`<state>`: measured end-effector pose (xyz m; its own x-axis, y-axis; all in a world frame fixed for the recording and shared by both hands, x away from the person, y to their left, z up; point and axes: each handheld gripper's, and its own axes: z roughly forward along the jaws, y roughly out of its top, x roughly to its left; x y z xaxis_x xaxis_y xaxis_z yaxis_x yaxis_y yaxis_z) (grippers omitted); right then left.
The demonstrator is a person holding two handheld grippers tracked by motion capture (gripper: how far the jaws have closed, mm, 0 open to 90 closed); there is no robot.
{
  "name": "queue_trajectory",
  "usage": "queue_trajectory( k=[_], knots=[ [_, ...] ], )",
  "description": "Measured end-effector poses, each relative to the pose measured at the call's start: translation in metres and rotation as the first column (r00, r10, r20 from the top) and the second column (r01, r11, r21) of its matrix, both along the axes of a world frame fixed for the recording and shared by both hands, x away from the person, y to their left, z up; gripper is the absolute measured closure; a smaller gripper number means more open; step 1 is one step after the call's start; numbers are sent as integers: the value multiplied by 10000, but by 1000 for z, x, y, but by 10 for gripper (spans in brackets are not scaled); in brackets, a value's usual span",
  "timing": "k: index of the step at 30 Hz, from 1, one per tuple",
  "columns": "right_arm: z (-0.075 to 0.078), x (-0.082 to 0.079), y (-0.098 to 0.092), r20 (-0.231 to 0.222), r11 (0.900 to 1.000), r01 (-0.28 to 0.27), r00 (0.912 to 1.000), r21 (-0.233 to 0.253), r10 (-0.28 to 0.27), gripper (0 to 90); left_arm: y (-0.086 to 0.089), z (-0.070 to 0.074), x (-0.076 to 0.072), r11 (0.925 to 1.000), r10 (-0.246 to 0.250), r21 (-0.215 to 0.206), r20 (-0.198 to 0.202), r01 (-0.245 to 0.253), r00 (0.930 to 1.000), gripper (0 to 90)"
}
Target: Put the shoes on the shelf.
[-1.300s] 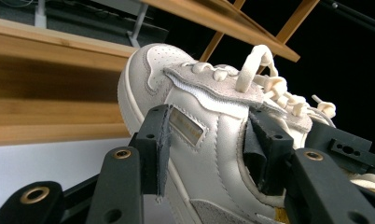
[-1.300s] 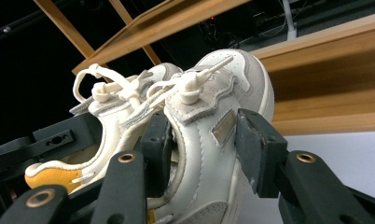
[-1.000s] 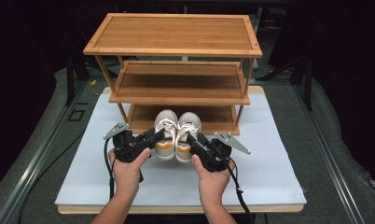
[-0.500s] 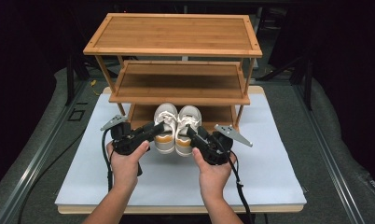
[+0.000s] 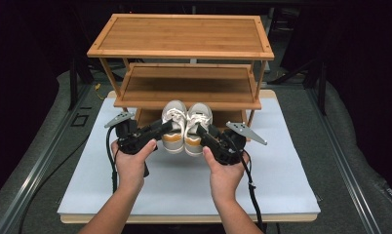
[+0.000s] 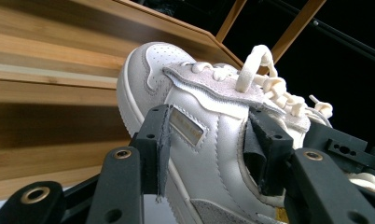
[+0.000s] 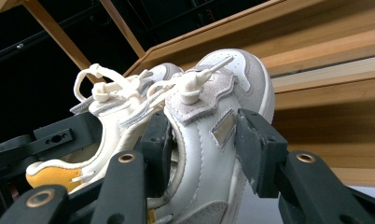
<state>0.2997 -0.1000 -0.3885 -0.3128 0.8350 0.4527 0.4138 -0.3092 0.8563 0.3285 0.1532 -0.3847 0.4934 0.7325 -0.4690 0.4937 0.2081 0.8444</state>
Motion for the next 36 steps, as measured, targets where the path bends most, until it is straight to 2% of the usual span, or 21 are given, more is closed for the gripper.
queue_trajectory(
  k=[3, 4, 5, 6, 7, 8, 12, 13, 15, 17, 27, 30, 36],
  knots=[
    [2, 2, -1, 10, 10000, -38, 10000, 1, 38, 570, 0, 3, 3, 10000, -27, 77, 51, 26, 10000, 543],
    [4, 2, -2, -201, 9999, -80, 9998, -148, 77, 570, 0, 3, 3, 10000, -27, 77, 51, 26, 10000, 543],
    [3, 5, -1, 63, 10000, -14, 10000, 28, 14, 570, -1, 4, 5, 10000, -20, 84, 68, 19, 10000, 543],
    [4, 5, -1, 49, 10000, 6, 10000, 25, -6, 571, -1, 5, 6, 10000, -23, 67, 57, 23, 10000, 543],
    [5, 5, -1, -163, 9999, 71, 9998, -155, -73, 570, -1, 6, 7, 10000, -10, 90, 53, 9, 10000, 542],
    [5, 7, 0, 24, 10000, 30, 10000, 31, -30, 571, -1, 7, 8, 9999, -17, 104, 53, 17, 10000, 543],
    [8, 11, -1, 28, 10000, 37, 10000, 30, -37, 571, -2, 11, 12, 9999, -18, 149, 95, 17, 10000, 542],
    [9, 11, -2, -99, 9999, 107, 9999, -97, -108, 571, -2, 12, 13, 9999, -22, 156, 106, 20, 9999, 543],
    [10, 14, -2, 85, 10000, 37, 10000, 75, -38, 571, -3, 14, 15, 9999, -25, 168, 144, 23, 9999, 543],
    [12, 15, -2, 8, 10000, 45, 10000, -68, -45, 571, -3, 14, 17, 9999, -1, 127, 132, -1, 9999, 543],
    [18, 31, -2, 15, 9998, -3, 10000, -189, 4, 571, -5, 18, 31, 9998, 38, 169, 89, -39, 10000, 544],
    [21, 40, -3, 23, 9999, -39, 10000, -152, 39, 572, -4, 21, 40, 9999, 91, 67, 35, -91, 10000, 544],
    [23, 54, -1, -72, 9996, 4, 10000, -267, -6, 573, -3, 22, 56, 9999, 55, 142, -66, -54, 10000, 544]
  ],
)
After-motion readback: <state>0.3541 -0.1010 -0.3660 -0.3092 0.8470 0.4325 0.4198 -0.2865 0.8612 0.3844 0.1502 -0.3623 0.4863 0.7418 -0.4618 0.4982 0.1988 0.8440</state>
